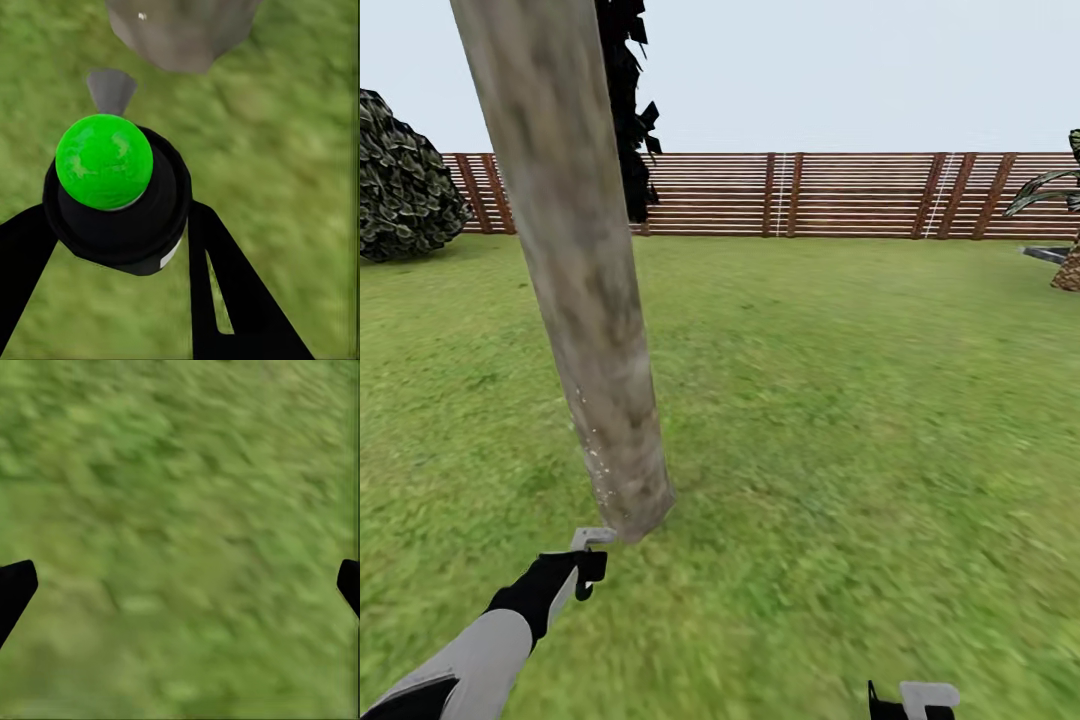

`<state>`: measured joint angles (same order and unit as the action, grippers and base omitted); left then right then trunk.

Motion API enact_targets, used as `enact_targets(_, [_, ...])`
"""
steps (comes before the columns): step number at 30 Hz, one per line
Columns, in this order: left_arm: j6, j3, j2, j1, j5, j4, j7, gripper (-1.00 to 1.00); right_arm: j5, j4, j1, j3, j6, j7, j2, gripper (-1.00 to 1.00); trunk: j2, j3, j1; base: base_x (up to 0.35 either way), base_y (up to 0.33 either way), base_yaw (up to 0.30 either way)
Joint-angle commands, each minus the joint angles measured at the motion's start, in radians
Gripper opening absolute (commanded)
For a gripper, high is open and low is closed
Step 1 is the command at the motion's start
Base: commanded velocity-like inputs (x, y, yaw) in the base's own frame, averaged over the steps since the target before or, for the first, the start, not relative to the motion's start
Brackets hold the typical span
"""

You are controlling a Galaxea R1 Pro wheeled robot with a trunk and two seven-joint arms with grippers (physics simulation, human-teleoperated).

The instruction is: In the garden, pick up the pesticide atomizer on the floor and spray pesticide onto both trees until each tree trunk is fully covered.

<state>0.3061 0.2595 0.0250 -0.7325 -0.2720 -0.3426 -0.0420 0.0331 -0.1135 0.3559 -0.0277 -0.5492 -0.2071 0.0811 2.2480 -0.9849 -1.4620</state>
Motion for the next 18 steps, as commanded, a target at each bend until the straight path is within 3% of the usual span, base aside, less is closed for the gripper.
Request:
enact_targets(1, [0.000, 0.000, 0.000, 0.002, 0.000, 0.000, 0.000, -1.00, 0.000, 0.000, 0.000, 0.000, 0.000, 0.000, 0.000, 1.00, 0.000, 0.000, 0.000, 0.183, -0.225, 0.000])
enact_targets(5, [-0.001, 0.000, -0.002, 0.004, 0.000, -0.001, 0.002, -1.00, -0.001, 0.000, 0.000, 0.000, 0.000, -0.001, -0.001, 1.00, 0.000, 0.000, 0.000, 0.026, -0.271, 0.067])
enact_targets(18, [0.000, 0.000, 0.000, 0.004, -0.001, -0.004, 0.002, -1.00, -0.001, 0.000, 0.000, 0.000, 0.000, -0.002, -0.001, 1.00, 0.000, 0.000, 0.000, 0.001, -0.278, 0.270])
